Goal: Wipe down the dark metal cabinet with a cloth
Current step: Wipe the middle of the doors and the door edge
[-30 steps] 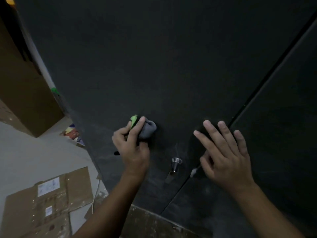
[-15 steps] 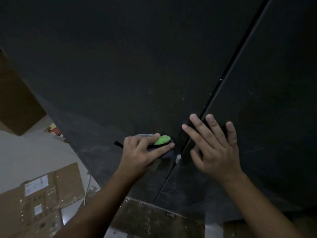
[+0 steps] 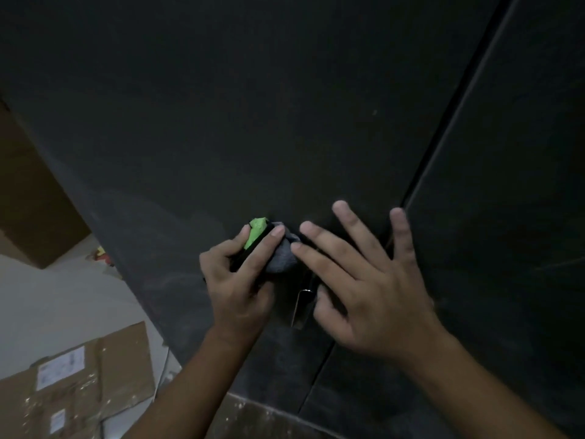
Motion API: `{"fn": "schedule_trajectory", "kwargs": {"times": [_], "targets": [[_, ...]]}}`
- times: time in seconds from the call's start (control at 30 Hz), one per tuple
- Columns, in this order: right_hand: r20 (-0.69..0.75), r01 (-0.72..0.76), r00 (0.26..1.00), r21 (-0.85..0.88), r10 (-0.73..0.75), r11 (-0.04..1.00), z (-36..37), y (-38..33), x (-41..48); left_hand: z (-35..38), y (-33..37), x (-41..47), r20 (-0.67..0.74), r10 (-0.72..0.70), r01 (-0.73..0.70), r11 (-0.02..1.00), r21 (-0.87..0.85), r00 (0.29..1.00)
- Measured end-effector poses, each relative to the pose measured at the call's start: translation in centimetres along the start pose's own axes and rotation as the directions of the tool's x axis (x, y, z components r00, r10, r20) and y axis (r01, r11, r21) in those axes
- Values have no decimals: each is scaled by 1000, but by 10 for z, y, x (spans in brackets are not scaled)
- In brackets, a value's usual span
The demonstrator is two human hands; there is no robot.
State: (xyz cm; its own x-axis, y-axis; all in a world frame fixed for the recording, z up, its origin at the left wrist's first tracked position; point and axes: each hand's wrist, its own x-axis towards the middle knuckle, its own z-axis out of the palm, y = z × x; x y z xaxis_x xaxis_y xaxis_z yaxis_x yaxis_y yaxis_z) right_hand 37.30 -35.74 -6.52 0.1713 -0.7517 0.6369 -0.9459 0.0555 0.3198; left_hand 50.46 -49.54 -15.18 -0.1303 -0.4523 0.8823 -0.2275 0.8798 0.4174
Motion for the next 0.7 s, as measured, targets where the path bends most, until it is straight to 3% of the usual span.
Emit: {"fn": "schedule_trajectory", "kwargs": {"times": [0.13,0.23,0.33,0.47,0.57,0.63,0.7], "targets": [[-84,-4,996,1,4,1000,31,-17,-5,-1,-19,-10,-93,94,-93,996,7,991],[-111,32,993,15,-30,999,48,-30,-15,-10,-43,-13,-219,43,-51,998,-29,975],[-142,60,989,133,-41,989,60,-40,-22,-19,-64,-11,-301,-86,70,996,-64,950],[-184,-41,979,259,91,965,69,-51,-21,-26,-80,-3,-332,-334,285,940,-190,882],[-206,-129,955,353,211,927,74,-62,-21,-29,-83,-3,-334,-457,357,878,-320,825],[-215,-183,935,395,284,900,76,-69,-18,-29,-77,-8,-343,-461,363,877,-315,818],[-201,-237,920,402,337,885,74,-73,-14,-29,-68,-15,-293,-390,346,919,-190,873]]}}
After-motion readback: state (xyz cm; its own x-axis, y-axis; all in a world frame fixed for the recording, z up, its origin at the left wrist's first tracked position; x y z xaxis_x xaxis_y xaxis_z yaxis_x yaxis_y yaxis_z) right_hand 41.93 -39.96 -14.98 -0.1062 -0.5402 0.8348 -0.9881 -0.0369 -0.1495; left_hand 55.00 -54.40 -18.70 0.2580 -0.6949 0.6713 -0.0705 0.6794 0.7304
